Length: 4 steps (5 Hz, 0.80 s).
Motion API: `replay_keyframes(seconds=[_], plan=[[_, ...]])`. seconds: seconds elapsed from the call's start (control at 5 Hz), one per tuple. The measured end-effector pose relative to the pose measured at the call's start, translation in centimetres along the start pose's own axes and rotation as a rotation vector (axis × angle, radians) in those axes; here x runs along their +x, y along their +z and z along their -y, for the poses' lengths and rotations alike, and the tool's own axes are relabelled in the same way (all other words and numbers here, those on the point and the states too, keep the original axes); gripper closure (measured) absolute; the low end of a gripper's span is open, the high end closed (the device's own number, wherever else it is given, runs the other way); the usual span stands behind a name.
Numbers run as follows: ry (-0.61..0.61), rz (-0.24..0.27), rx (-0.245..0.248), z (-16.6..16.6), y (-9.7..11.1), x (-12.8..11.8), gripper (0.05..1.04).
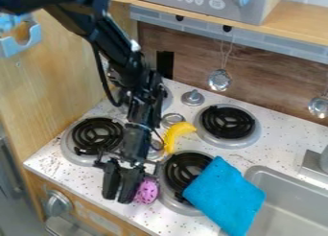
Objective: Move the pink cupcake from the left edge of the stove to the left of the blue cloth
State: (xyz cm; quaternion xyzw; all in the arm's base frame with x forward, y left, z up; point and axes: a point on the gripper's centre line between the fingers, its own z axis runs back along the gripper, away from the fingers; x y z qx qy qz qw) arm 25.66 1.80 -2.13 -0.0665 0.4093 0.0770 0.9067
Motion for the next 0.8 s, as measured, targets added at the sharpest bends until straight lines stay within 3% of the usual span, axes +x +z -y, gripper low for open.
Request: replay_keyframes(seconds=[0.2,0.4,0.6,0.8], plan=[[-0.028,0.183,0.014,-0.6,1.9,-2.3,0.238],[-0.06,0.373,-0.002,-2.1,3.7,-5.9,0.073],[-0.141,0.552,-0.004,-3.1,4.7,-9.4,0.076],[-0.242,0.756,-0.039,-4.6,4.0,-11.6,0.08]])
